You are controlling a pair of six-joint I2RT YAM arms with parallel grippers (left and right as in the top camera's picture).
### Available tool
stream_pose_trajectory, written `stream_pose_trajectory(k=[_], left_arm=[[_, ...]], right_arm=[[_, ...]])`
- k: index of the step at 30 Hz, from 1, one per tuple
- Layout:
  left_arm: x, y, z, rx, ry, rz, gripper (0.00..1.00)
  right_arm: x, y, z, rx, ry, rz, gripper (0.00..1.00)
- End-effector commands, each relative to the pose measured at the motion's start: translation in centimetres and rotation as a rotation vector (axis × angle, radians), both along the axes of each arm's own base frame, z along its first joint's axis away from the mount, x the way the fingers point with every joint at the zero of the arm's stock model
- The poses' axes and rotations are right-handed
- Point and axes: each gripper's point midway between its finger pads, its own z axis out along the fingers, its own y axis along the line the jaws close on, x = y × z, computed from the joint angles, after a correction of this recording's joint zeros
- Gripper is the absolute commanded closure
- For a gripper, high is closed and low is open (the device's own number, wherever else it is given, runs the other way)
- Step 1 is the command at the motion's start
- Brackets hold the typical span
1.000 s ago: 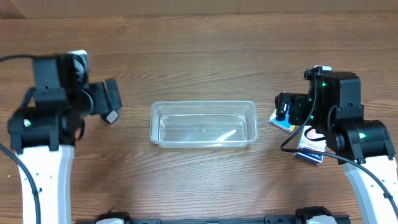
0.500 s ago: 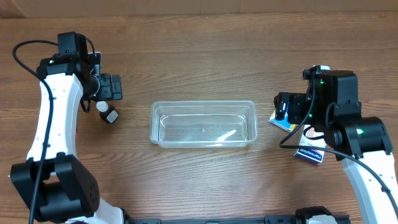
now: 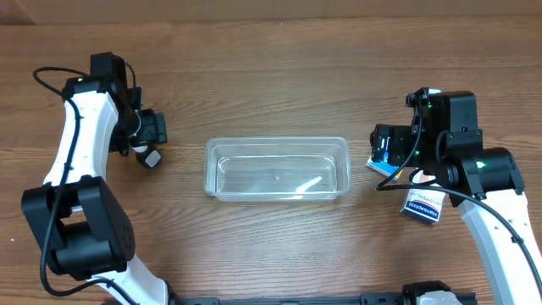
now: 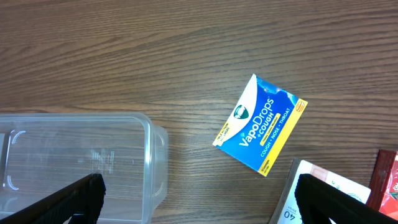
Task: Pack container
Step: 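Reach the left gripper down and grasp the dark brown bottle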
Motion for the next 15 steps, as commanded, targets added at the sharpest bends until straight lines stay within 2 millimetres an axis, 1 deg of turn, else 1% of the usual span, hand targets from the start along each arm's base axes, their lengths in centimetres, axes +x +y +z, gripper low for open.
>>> stream_pose_trajectory(k=[1, 2, 5, 7, 9, 10, 11, 15], left_arm=[[0.01, 0.07, -0.12, -0.011, 0.009, 0.019, 0.24], [-0.10, 0.09, -0.12, -0.010, 0.013, 0.020, 0.29], [-0.44, 0.14, -0.15, -0.007, 0.027, 0.020, 0.39], [-0.59, 0.13, -0.15, -0.007, 0.033, 0.021, 0.44], [-0.68, 0.12, -0.16, -0.008, 0.037, 0.021, 0.46], [-0.77, 0.09, -0.16, -0.009, 0.041, 0.021, 0.52], [-0.83, 0.07, -0.17, -0.009, 0.044, 0.021, 0.54], [-0.94, 0.06, -0.17, -0.010, 0.048, 0.021, 0.58]], right_arm=[[0.38, 0.21, 1.34, 0.010, -0.033, 0.002, 0.00], [0.38, 0.21, 1.34, 0.010, -0.033, 0.002, 0.00], [0.38, 0.21, 1.34, 0.010, -0.033, 0.002, 0.00], [0.37, 0.21, 1.33, 0.010, -0.033, 0.002, 0.00], [0.35, 0.21, 1.32, 0.010, -0.032, 0.002, 0.00], [0.34, 0.21, 1.31, 0.010, -0.031, 0.002, 0.00], [0.33, 0.21, 1.30, 0.010, -0.031, 0.002, 0.00], [0.32, 0.21, 1.30, 0.010, -0.030, 0.002, 0.00]])
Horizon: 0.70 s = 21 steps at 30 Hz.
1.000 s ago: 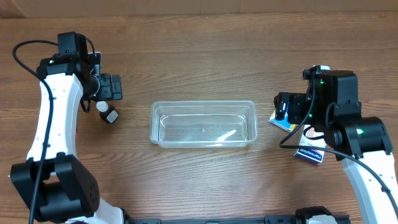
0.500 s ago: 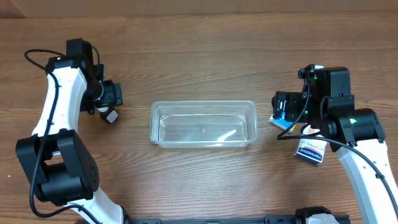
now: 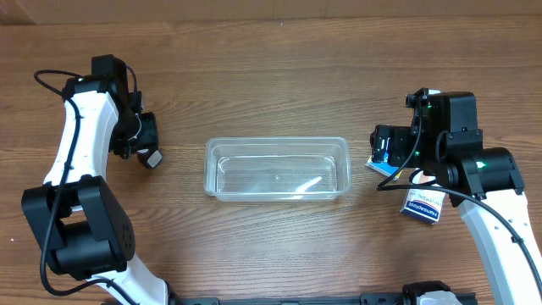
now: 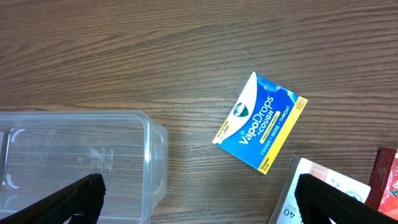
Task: Pack container
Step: 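Reach the left gripper down and grasp the dark brown bottle, then carry the brown bottle into the container and release it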
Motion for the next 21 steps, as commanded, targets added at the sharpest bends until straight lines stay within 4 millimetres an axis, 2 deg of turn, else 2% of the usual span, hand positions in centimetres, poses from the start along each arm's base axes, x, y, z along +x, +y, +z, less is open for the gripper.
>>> stream_pose_trajectory(k=[1, 8, 11, 13, 15, 17, 18, 20, 21], left_arm=[[0.1, 0.2, 0.0, -0.001, 0.002, 0.005, 0.59], [0.0, 0.6, 0.0, 0.021, 0.009, 0.006, 0.80], [-0.1, 0.6, 0.0, 0.019, 0.014, 0.013, 0.96], [-0.1, 0.4, 0.5, 0.016, 0.014, 0.052, 0.96], [0.3, -0.3, 2.4, 0.004, -0.012, 0.068, 0.96], [0.7, -1.5, 5.1, -0.011, -0.062, 0.057, 0.96], [0.7, -2.2, 7.2, -0.011, -0.096, 0.071, 0.96], [-0.5, -4.5, 11.3, -0.039, -0.148, 0.148, 0.96], [-1.3, -5.7, 12.7, -0.067, -0.159, 0.173, 0.96]], right_arm=[[0.5, 0.2, 1.4, 0.011, -0.037, 0.002, 0.00], [0.4, 0.2, 1.4, 0.010, -0.036, 0.002, 0.00], [0.3, 0.2, 1.3, 0.010, -0.030, 0.002, 0.00], [0.3, 0.2, 1.4, 0.010, -0.032, 0.002, 0.00], [0.2, 0.2, 1.7, 0.010, -0.042, 0.002, 0.00], [0.1, 0.1, 2.0, 0.008, -0.054, -0.001, 0.00], [-0.1, 0.0, 2.3, 0.004, -0.063, -0.004, 0.00], [-0.5, -0.1, 3.0, 0.006, -0.084, -0.004, 0.00], [-0.8, -0.1, 3.3, 0.007, -0.093, -0.004, 0.00]])
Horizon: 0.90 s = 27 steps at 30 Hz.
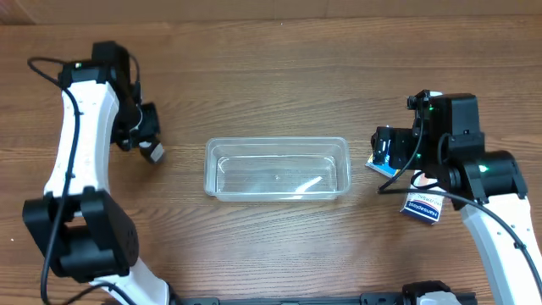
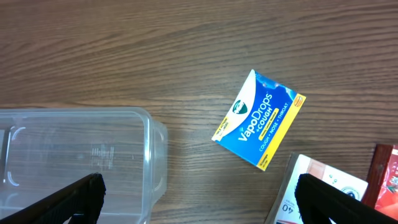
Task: Pack container
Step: 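Carry the brown bottle into the container and release it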
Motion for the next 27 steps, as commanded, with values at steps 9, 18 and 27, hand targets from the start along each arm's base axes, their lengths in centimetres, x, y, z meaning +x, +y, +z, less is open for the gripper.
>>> stream_pose_trajectory(k=[9, 18, 27], left_arm=[[-6.4, -12.4, 11.7, -0.233, -0.150, 0.254, 0.96], [-5.5, -14.7, 10.4, -0.031, -0.292, 0.420, 0.96], [-3.6, -16.3, 4.1, 0.036, -0.136, 0.423, 0.96]], right_arm=[[-2.6, -0.3, 4.9, 0.016, -0.141, -0.003, 0.00], [-2.8, -0.2, 4.8, 0.029, -0.131, -0.016, 0.00], [-2.8, -0.2, 4.8, 0.029, -0.131, -0.016, 0.00]])
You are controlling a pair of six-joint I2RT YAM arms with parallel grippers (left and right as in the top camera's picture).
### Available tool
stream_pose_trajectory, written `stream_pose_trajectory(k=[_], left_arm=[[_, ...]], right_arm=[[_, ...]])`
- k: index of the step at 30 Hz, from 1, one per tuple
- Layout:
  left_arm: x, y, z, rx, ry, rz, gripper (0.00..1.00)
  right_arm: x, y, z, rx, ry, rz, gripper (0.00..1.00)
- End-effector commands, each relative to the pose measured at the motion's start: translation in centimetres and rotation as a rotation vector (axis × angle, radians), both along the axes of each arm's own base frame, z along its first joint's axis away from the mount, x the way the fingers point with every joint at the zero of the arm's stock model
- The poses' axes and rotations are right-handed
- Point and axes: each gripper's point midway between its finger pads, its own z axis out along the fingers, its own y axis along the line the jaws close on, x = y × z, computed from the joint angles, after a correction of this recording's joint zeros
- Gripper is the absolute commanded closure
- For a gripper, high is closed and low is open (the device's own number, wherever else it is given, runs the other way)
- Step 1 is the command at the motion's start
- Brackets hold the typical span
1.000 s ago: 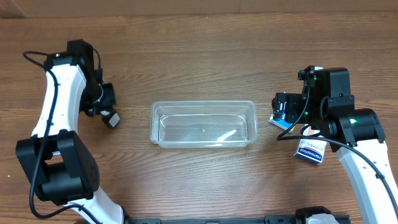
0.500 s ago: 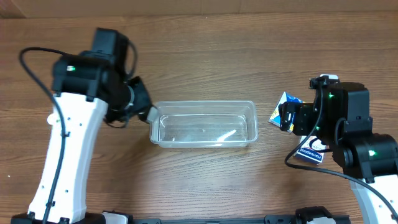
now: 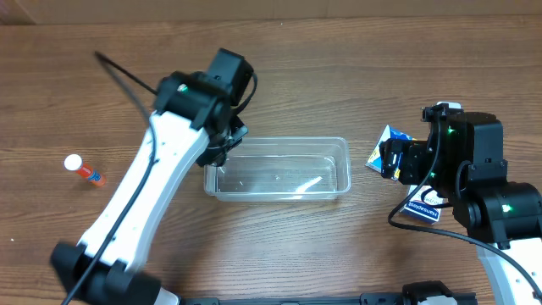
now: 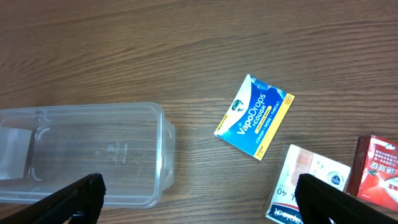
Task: Pack container
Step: 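Carry the brown bottle into the container and release it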
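The clear plastic container (image 3: 279, 141) lies mid-table, and its right end (image 4: 163, 155) shows in the right wrist view. My left gripper (image 3: 220, 155) hangs over the container's left end; its fingers are too dark to read. A pale shape inside that end (image 4: 15, 152) cannot be made out. My right gripper (image 4: 199, 208) is open, with nothing between its fingers, above the table right of the container. A blue VapoDrops box (image 4: 254, 123) lies flat on the wood there, also seen from overhead (image 3: 390, 137).
A white box (image 4: 308, 186) and a red packet (image 4: 376, 167) lie right of the blue box. An orange stick with a white cap (image 3: 82, 169) lies at the far left of the table. The right arm's body (image 3: 474, 169) stands over the right side.
The left arm has gone from the far left of the table to the container's left end. The orange stick now shows where the arm was. The right wrist view has widened, the gripper still open.
At first my left gripper was low at the table's left side, well clear of the container, and stayed about there through two more moments. The right gripper stayed open over the blue box throughout. Now the left gripper is over the container.
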Motion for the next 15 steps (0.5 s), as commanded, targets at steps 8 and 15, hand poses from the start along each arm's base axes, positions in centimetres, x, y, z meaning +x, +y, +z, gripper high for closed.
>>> stream_pose_trajectory(k=[8, 15], left_arm=[[1.7, -1.8, -6.6, 0.008, 0.157, 0.027, 0.96], [1.7, -1.4, -7.7, 0.004, 0.160, 0.100, 0.96]], right_arm=[[0.2, 0.1, 1.5, 0.009, -0.041, -0.002, 0.00], [0.2, 0.1, 1.5, 0.009, -0.041, -0.002, 0.00]])
